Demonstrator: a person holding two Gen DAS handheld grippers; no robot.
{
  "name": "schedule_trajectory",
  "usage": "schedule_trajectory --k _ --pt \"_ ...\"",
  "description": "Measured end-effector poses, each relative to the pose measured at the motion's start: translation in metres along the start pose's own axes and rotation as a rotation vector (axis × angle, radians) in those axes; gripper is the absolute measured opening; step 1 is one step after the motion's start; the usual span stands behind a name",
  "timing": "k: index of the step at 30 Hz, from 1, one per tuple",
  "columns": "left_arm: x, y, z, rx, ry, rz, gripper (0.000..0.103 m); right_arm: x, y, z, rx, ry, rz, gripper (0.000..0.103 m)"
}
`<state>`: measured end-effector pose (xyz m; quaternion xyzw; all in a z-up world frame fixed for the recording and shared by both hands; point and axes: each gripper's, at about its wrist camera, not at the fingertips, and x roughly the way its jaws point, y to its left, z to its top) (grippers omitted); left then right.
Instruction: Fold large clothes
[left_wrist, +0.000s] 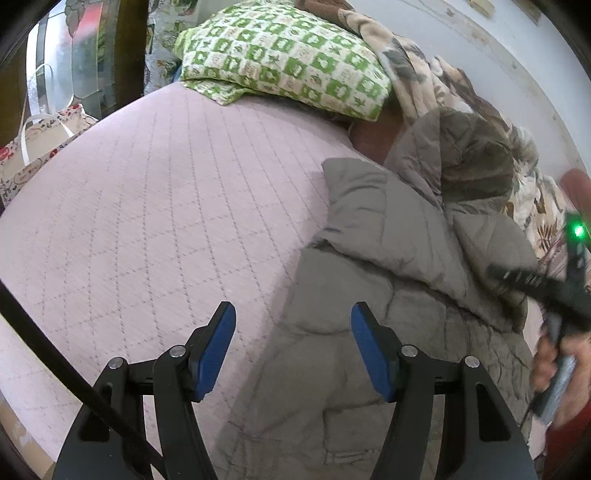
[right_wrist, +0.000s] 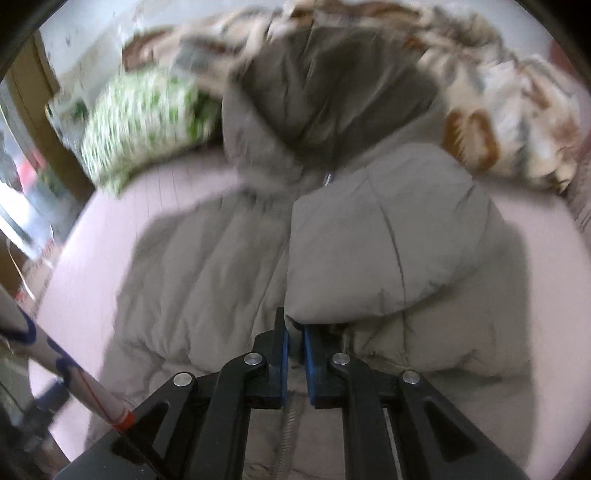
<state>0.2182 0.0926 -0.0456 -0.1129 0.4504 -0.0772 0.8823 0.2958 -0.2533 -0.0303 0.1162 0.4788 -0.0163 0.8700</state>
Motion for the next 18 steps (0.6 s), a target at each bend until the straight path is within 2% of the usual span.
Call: schedule_trajectory --k 2,3,6,9,14,17,18 --pt "-0.001 0.002 0.002 -0.006 -0.002 0.002 0.064 0.017 0.004 -0.011 0.007 0.035 -0.016 0.013" --pt "0.000 0.003 0.003 -0.010 0.003 -0.001 0.064 0.022 0.003 -0.015 0.015 0.048 -0.021 0.018" --pt "-0.001 0.002 0.004 -0.012 0.012 -0.014 0.064 0.020 0.006 -0.025 0.000 0.056 -0.018 0.042" --pt "-0.002 0.000 0.004 -0.008 0.010 -0.024 0.064 0.001 0.008 -0.039 -0.049 0.038 -0.022 0.064" --pt "-0.005 -0.005 0.002 0.005 -0.003 -0.021 0.064 -0.045 -0.008 -0.059 -0.051 0.000 0.026 0.064" --pt "-0.002 -0.004 0.002 0.002 0.006 -0.020 0.064 -0.073 -0.031 -0.056 0.016 -0.077 0.020 0.064" --pt "0.000 -0.003 0.003 -0.007 0.015 -0.025 0.064 -0.079 -0.041 -0.053 0.053 -0.108 -0.001 0.060"
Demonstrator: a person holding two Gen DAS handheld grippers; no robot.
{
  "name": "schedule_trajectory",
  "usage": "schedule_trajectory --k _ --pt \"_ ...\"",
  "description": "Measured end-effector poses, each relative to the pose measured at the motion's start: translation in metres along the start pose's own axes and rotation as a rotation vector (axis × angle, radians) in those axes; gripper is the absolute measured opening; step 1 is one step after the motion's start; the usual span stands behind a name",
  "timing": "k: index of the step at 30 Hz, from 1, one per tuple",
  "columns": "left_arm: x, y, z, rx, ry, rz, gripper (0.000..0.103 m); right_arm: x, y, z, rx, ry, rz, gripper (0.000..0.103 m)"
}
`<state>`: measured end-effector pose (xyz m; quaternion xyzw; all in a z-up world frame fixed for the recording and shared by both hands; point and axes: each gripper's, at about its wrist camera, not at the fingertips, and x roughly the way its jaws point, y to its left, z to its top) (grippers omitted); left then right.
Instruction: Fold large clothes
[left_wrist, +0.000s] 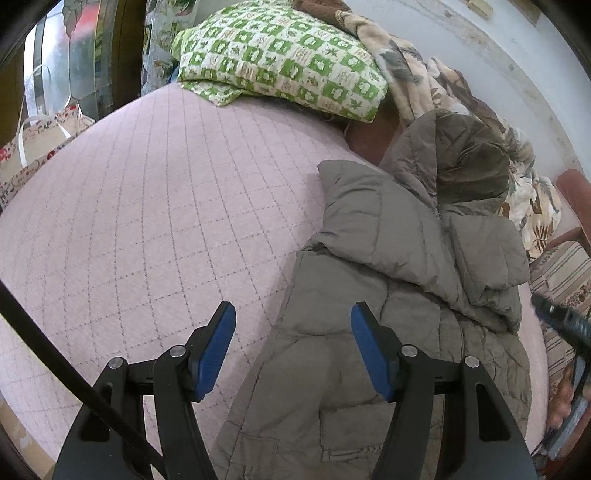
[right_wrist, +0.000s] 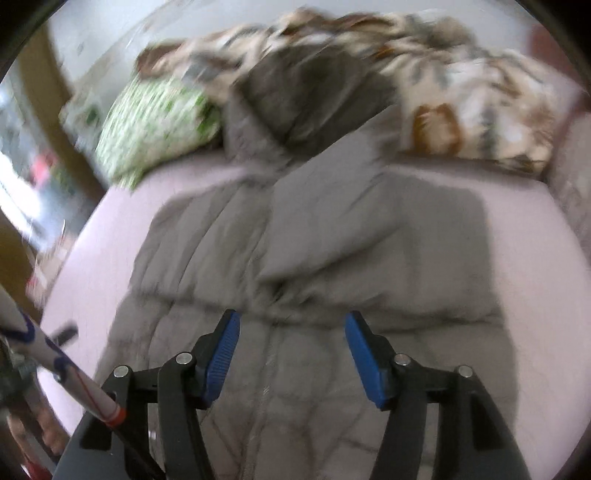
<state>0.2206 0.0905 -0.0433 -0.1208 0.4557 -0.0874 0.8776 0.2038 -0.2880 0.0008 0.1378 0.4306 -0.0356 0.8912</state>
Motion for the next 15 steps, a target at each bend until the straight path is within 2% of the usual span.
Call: schedule_trajectory --k 1,3,5,7,9,11,12,15 --pt "0.001 0.001 0.001 -0.008 0.005 -0.003 0.064 -0.002 -0.010 0.006 0.042 -0.027 -0.034 0.046" --pt "0.002 0.005 0.002 -0.018 0.008 -0.003 0.064 0.001 -0.027 0.017 0.115 -0.056 -0.100 0.031" --pt "0.002 0.007 0.004 -0.024 0.006 0.002 0.064 0.012 -0.052 0.028 0.220 -0.097 -0.226 0.030" --pt "0.002 0.009 0.006 -0.027 -0.002 0.014 0.064 0.029 -0.079 0.033 0.363 -0.093 -0.279 0.030" --pt "0.003 0.011 0.008 -0.027 -0.004 0.023 0.064 0.049 -0.105 0.031 0.514 -0.049 -0.232 0.029" --pt "0.006 0.011 0.010 -0.025 0.002 0.025 0.064 0.068 -0.114 0.032 0.599 -0.007 -0.148 0.028" --pt "0.008 0.011 0.010 -0.023 0.007 0.024 0.064 0.074 -0.110 0.034 0.602 -0.005 -0.110 0.027" --pt "0.010 0.010 0.013 -0.019 0.016 0.018 0.064 0.080 -0.073 0.046 0.497 -0.008 -0.046 0.027"
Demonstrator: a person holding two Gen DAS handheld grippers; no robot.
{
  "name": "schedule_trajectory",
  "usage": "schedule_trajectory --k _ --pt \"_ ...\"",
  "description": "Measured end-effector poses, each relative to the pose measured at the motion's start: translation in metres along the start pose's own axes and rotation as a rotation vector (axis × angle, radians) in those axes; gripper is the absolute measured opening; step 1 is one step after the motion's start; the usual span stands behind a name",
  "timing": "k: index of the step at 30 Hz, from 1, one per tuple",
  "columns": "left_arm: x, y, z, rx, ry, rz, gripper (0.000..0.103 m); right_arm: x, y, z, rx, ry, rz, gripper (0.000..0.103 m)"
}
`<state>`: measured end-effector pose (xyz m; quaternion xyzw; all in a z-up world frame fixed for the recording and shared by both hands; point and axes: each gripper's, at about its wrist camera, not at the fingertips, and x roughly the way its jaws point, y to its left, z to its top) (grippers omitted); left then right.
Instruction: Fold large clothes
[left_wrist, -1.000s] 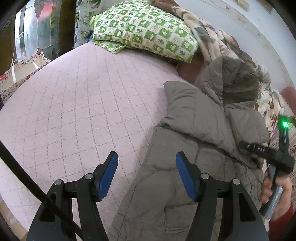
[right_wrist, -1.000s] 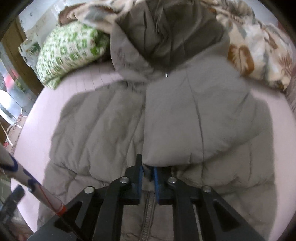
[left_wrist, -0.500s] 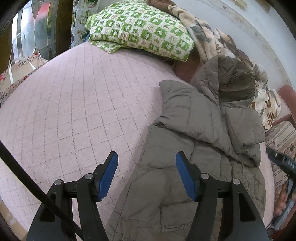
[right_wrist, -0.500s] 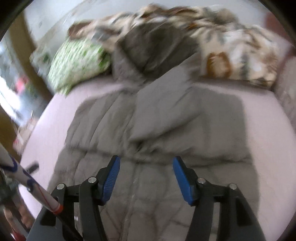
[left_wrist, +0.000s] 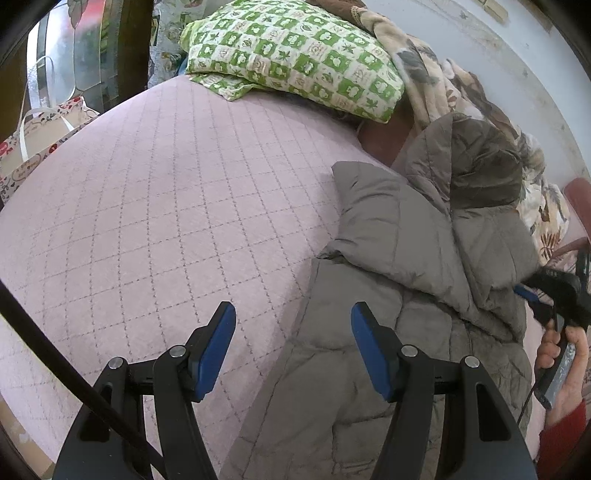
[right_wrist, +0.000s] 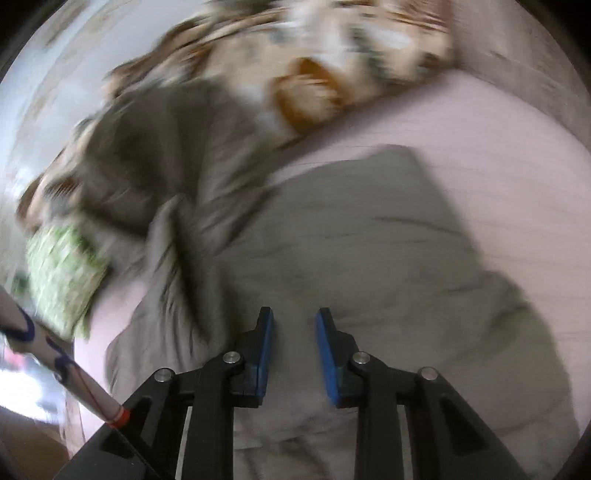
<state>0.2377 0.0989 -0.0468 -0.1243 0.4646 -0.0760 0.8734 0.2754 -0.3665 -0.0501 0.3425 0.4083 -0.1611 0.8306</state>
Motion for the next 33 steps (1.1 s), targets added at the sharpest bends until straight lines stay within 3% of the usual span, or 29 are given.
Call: schedule_trajectory --k 5,10,14,20,24,26,33 --pt "0.001 -0.001 0.002 0.005 -0.002 0.000 0.064 0.021 0.086 -0.037 -0.243 0.105 0.104 0.027" --pt "0.002 0.003 0.003 -0.001 0.007 0.002 0.064 0.062 0.139 -0.081 -0.397 0.180 0.070 0.028" --pt "0.004 0.007 0.006 -0.010 0.010 0.001 0.064 0.080 0.155 -0.103 -0.466 0.182 0.007 0.028" --pt "0.004 0.010 0.009 -0.021 0.007 0.000 0.064 0.084 0.175 -0.110 -0.579 0.201 -0.025 0.027" --pt "0.003 0.010 0.006 -0.011 0.005 0.014 0.064 0.058 0.188 -0.115 -0.604 0.098 0.020 0.027" --pt "0.005 0.009 0.005 -0.004 0.007 0.027 0.064 0.064 0.194 -0.122 -0.589 0.126 0.051 0.027" --pt "0.014 0.001 0.004 0.030 0.010 0.071 0.064 0.103 0.196 -0.131 -0.582 0.189 0.022 0.027"
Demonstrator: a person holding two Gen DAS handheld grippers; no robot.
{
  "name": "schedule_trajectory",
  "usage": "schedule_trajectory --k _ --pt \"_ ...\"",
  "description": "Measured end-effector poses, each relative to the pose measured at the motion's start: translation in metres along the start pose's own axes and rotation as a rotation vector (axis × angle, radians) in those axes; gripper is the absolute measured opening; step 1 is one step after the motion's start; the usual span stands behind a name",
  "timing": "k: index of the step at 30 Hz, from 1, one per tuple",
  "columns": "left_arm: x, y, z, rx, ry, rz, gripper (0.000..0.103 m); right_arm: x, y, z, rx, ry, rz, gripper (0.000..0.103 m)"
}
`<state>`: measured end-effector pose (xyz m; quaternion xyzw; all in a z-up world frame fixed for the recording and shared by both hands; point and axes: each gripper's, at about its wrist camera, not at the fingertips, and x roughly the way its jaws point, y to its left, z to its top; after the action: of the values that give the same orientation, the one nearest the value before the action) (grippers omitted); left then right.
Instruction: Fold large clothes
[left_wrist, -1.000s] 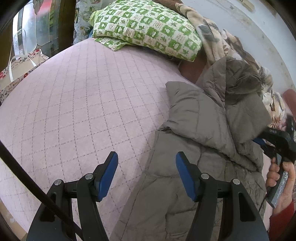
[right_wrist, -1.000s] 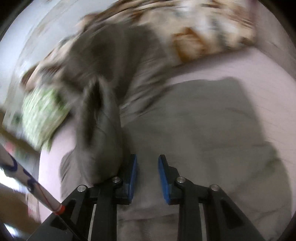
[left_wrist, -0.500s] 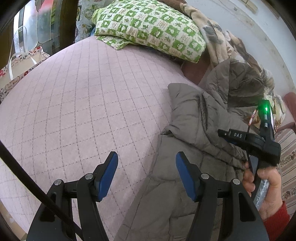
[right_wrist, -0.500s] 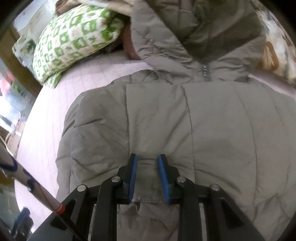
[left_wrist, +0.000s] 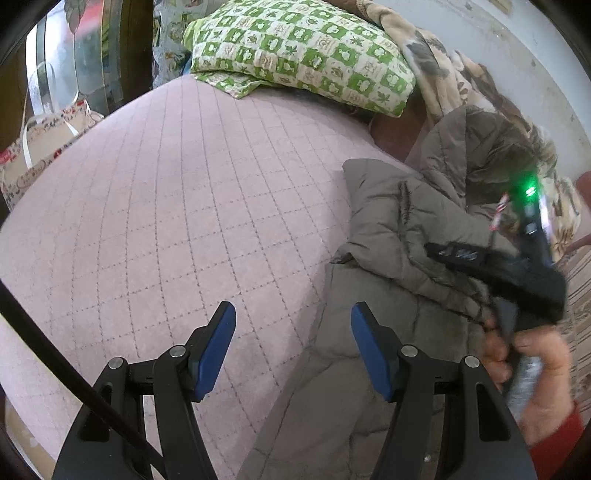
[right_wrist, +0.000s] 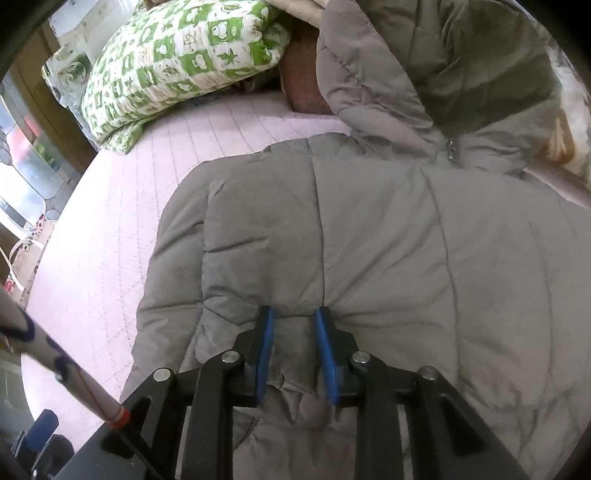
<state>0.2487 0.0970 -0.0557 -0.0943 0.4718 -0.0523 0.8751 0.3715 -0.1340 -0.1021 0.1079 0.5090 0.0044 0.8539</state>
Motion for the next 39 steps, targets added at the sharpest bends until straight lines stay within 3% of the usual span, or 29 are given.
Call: schedule_trajectory --k 5,10,14,18,20,25,29,35,39 --pt "0.009 -0.013 -0.005 0.046 0.026 0.012 0.064 -0.039 -0.016 0.003 0.023 -0.032 0.013 0.035" --pt "0.015 -0.026 -0.013 0.071 0.049 0.004 0.064 -0.086 -0.054 0.014 0.042 -0.106 -0.066 0.054" --pt "0.024 -0.040 -0.019 0.111 0.078 0.000 0.064 -0.113 -0.092 0.041 0.106 -0.156 -0.165 0.063" --pt "0.028 -0.052 -0.020 0.154 0.078 -0.007 0.064 -0.131 -0.124 0.081 0.187 -0.207 -0.194 0.077" --pt "0.031 -0.055 -0.018 0.157 0.077 -0.014 0.064 -0.138 -0.137 0.102 0.233 -0.248 -0.166 0.081" --pt "0.042 -0.062 -0.014 0.167 0.070 -0.026 0.064 -0.141 -0.171 0.155 0.478 -0.335 0.017 0.090" --pt "0.048 -0.066 -0.015 0.179 0.081 -0.048 0.064 -0.125 -0.183 0.188 0.666 -0.349 0.152 0.090" --pt "0.052 -0.068 -0.015 0.199 0.074 -0.051 0.064 -0.093 -0.195 0.217 0.862 -0.355 0.212 0.091" --pt "0.056 -0.065 -0.014 0.190 0.084 -0.056 0.064 -0.079 -0.205 0.220 0.944 -0.370 0.203 0.091"
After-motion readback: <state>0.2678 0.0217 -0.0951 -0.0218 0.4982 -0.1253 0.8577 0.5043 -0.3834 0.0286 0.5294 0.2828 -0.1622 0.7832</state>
